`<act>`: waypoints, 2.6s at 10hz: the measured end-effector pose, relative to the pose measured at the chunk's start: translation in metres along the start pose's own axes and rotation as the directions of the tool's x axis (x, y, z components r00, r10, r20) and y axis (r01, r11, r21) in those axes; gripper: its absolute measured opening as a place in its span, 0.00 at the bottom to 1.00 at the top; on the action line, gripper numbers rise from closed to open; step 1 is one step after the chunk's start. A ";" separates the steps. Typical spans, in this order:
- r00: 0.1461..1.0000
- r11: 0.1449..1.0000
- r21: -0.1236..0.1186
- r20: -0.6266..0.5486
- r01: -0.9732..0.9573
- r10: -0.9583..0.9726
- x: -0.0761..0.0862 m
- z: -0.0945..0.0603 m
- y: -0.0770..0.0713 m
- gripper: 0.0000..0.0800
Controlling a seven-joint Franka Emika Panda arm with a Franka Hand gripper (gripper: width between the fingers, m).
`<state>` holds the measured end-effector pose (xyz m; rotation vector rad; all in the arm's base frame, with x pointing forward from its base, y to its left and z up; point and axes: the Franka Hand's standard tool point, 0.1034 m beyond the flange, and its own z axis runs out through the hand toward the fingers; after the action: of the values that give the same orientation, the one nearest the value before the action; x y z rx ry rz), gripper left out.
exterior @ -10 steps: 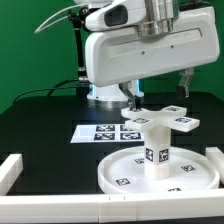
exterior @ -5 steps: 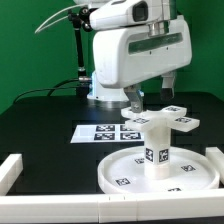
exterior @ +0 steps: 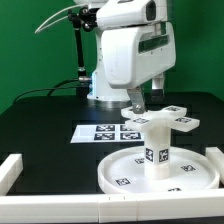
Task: Assemble round table
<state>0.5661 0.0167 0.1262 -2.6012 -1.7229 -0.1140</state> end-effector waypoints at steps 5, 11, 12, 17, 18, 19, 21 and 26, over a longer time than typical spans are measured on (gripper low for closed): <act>0.973 0.974 -0.002 0.050 0.225 -0.225 0.009 0.005 -0.008 0.81; 0.958 0.961 0.005 0.069 0.277 -0.277 0.014 0.017 -0.015 0.81; 0.959 0.961 0.005 0.069 0.276 -0.276 0.014 0.017 -0.015 0.81; 0.962 0.966 0.021 0.082 0.258 -0.259 0.011 0.011 -0.012 0.81; 0.963 0.966 0.022 0.083 0.257 -0.258 0.010 0.012 -0.012 0.81; 0.960 0.964 0.024 0.083 0.266 -0.267 0.009 0.012 -0.012 0.81; 0.948 0.952 0.029 0.085 0.306 -0.308 0.007 0.013 -0.012 0.81; 0.904 0.908 0.037 0.090 0.417 -0.418 0.007 0.013 -0.011 0.81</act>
Offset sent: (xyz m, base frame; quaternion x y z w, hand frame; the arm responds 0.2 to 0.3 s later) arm -0.0003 0.0162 0.0004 -0.0133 -0.0092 -0.1596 0.9870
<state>0.5591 0.0282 0.1130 -2.2130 -2.2796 0.0214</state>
